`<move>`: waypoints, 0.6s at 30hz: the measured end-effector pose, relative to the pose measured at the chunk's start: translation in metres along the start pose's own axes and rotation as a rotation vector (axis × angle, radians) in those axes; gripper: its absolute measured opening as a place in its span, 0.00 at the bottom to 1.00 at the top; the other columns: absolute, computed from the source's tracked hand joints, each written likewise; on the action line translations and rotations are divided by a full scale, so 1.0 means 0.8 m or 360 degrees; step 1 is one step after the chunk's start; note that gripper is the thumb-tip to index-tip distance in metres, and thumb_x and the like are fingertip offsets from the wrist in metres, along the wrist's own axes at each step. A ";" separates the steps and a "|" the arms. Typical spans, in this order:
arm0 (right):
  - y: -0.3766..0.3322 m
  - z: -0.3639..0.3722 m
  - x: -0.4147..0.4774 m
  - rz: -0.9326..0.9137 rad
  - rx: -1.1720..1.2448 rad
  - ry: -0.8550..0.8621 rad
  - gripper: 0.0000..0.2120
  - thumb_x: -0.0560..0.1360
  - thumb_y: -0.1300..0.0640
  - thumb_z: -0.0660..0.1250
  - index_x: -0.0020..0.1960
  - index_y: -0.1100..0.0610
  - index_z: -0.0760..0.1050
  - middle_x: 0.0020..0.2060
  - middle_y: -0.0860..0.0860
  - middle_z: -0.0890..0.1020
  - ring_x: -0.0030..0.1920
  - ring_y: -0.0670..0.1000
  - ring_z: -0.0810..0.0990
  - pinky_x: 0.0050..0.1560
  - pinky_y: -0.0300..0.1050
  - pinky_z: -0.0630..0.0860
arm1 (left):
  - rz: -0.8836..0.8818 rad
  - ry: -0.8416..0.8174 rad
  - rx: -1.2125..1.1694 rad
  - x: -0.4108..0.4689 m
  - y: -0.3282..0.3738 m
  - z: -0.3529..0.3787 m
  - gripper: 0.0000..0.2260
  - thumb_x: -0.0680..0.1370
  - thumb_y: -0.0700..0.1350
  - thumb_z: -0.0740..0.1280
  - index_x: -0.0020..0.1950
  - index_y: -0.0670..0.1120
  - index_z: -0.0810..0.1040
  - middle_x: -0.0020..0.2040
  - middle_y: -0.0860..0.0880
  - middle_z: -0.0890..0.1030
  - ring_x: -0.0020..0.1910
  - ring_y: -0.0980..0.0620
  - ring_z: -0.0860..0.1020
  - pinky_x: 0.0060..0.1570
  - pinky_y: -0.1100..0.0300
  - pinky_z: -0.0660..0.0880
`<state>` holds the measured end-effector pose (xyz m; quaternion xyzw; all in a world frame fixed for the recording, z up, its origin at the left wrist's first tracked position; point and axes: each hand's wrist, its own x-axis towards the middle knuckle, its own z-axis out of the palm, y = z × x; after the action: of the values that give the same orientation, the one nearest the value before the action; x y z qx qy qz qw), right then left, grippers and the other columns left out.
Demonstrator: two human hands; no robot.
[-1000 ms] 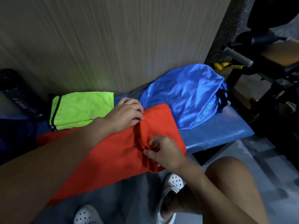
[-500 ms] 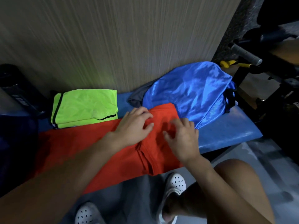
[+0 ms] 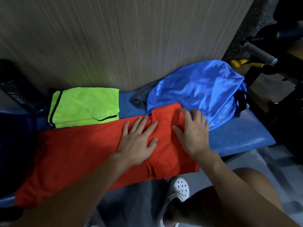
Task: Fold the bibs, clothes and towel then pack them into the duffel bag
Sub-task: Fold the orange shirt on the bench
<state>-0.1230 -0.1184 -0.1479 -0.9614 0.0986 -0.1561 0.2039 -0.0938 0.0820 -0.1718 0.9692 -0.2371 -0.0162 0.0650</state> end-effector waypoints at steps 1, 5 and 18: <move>-0.001 0.003 -0.002 -0.0171 -0.0203 0.0049 0.26 0.74 0.45 0.67 0.70 0.50 0.68 0.67 0.56 0.70 0.66 0.59 0.68 0.63 0.58 0.66 | 0.0005 -0.0001 0.0007 0.003 0.001 0.000 0.32 0.75 0.65 0.42 0.80 0.61 0.51 0.82 0.52 0.51 0.80 0.53 0.49 0.76 0.42 0.46; -0.002 0.026 -0.017 -0.0533 -0.0510 -0.0245 0.28 0.79 0.39 0.50 0.74 0.50 0.68 0.75 0.54 0.65 0.76 0.56 0.62 0.72 0.65 0.56 | 0.0037 -0.0012 -0.0006 0.001 0.000 -0.004 0.32 0.75 0.65 0.41 0.80 0.61 0.52 0.82 0.53 0.52 0.80 0.53 0.49 0.76 0.43 0.46; -0.206 0.029 -0.009 -0.1047 -0.0019 -0.0671 0.20 0.80 0.48 0.60 0.69 0.55 0.70 0.61 0.54 0.77 0.64 0.56 0.72 0.64 0.52 0.68 | -0.1162 0.0814 -0.0736 -0.195 -0.137 -0.053 0.10 0.76 0.46 0.67 0.56 0.48 0.80 0.55 0.45 0.79 0.56 0.41 0.76 0.59 0.44 0.72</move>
<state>-0.1012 0.0396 -0.1003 -0.9538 -0.2582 -0.0117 0.1532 -0.1792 0.2553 -0.1440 0.9221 0.1510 0.1480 0.3241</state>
